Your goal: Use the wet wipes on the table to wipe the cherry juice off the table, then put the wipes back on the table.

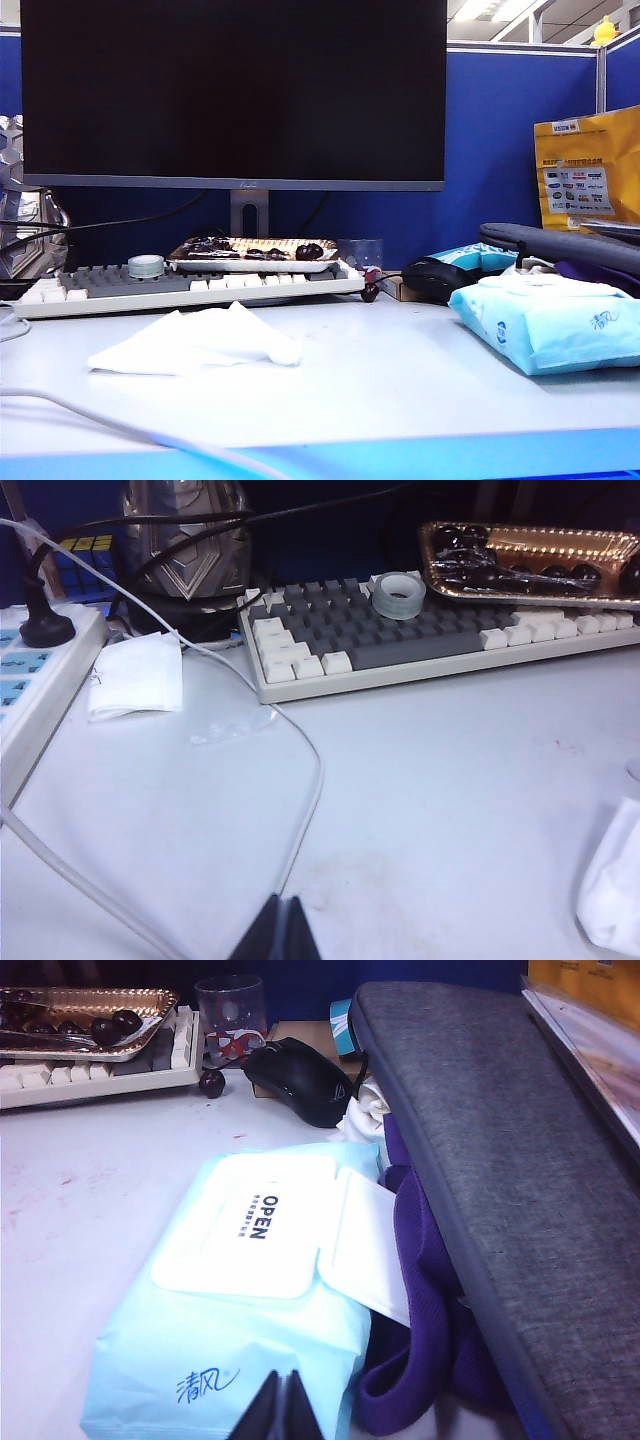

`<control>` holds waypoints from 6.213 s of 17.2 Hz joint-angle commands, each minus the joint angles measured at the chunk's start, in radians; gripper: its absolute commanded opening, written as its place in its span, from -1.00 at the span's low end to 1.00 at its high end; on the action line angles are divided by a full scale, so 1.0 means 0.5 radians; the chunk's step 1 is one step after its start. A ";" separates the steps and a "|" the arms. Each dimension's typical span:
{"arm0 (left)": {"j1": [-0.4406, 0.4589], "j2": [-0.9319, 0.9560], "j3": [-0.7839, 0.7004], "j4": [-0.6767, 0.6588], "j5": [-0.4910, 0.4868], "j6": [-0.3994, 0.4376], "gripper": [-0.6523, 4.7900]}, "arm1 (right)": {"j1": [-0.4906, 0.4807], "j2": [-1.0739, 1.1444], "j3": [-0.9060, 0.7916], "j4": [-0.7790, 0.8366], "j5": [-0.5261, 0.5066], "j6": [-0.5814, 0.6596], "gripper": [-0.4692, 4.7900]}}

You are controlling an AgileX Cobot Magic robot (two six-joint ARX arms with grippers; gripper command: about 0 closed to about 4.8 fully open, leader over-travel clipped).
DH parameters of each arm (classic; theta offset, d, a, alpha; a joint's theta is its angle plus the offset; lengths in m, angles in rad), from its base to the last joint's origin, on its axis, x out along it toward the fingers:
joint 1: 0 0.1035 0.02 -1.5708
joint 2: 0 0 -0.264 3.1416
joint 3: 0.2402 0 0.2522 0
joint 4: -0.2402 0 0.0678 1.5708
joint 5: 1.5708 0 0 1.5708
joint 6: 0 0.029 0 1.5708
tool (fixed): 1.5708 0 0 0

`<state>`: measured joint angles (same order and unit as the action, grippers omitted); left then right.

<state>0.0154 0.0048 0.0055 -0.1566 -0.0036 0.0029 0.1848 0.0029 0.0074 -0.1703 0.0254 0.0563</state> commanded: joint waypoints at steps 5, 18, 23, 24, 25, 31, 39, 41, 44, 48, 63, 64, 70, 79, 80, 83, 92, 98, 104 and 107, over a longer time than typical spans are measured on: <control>0.001 -0.006 -0.001 -0.027 0.001 -0.006 -0.77 | 0.008 -0.001 0.000 0.197 -0.049 0.204 -0.82; 0.001 -0.006 -0.001 -0.027 0.001 -0.006 -0.77 | 0.011 1.547 1.806 0.404 -1.280 0.572 -0.82; 0.001 -0.006 -0.001 -0.027 0.001 -0.006 -0.77 | 0.011 2.335 2.258 0.712 -2.458 1.704 -0.82; 0.001 -0.006 -0.001 -0.027 0.001 -0.006 -0.77 | 0.011 2.391 2.258 0.710 -2.466 1.723 -0.82; 0.001 -0.006 -0.001 -0.027 0.001 -0.006 -0.77 | 0.012 2.435 2.258 0.715 -2.464 1.665 -0.82; 0.001 -0.006 -0.001 -0.027 0.001 -0.006 -0.77 | 0.476 2.799 2.289 0.712 -2.002 1.468 -0.82; 0.001 -0.006 -0.001 -0.027 0.001 -0.006 -0.77 | 0.858 3.101 2.512 0.054 -0.601 0.855 -0.83; 0.001 -0.006 -0.001 -0.027 0.001 -0.006 -0.77 | 0.890 3.101 2.513 -0.025 -0.466 0.718 -0.83; 0.001 -0.006 -0.001 -0.027 0.001 -0.006 -0.77 | 0.893 3.103 2.513 0.095 -0.835 0.701 -0.82; 0.001 -0.006 -0.001 -0.027 0.001 -0.006 -0.77 | 0.904 3.110 2.514 0.072 -0.748 0.603 -0.82; 0.001 -0.006 -0.001 -0.027 0.001 -0.006 -0.77 | 1.034 4.194 3.610 -1.176 -0.371 0.145 -0.82; 0.001 -0.006 -0.001 -0.027 0.001 -0.006 -0.77 | 1.034 4.228 3.655 -1.241 -0.407 0.140 -0.73; 0.001 -0.006 -0.001 -0.027 0.001 -0.006 -0.77 | 1.094 4.289 3.668 -1.271 -0.607 0.131 -0.06; 0.001 -0.006 -0.001 -0.027 0.001 -0.006 -0.77 | 1.163 4.486 3.668 -1.216 -0.144 0.150 0.02; 0.001 -0.006 -0.001 -0.027 0.001 -0.006 -0.77 | 1.163 4.486 3.668 -1.205 -0.101 0.148 0.02; 0.001 -0.006 -0.001 -0.027 0.001 -0.006 -0.77 | 1.167 4.491 3.668 -1.239 0.007 0.089 0.02; 0.001 -0.006 -0.001 -0.027 0.001 -0.006 -0.77 | 1.150 4.562 3.668 -1.410 0.195 0.021 -0.84; 0.001 -0.006 -0.001 -0.027 0.001 -0.006 -0.77 | 0.792 4.562 3.668 -1.287 0.372 0.169 -0.84; 0.001 -0.006 -0.001 -0.027 0.001 -0.006 -0.77 | 0.543 4.562 3.713 -1.111 -0.399 0.156 -0.85; 0.001 -0.006 -0.001 -0.027 0.001 -0.006 -0.77 | 0.694 4.566 3.772 -1.189 -0.681 -0.007 -0.84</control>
<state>0.0154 0.0048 0.0055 -0.1566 -0.0036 0.0029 0.5083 2.2917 1.8748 -0.7494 -0.2955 0.1009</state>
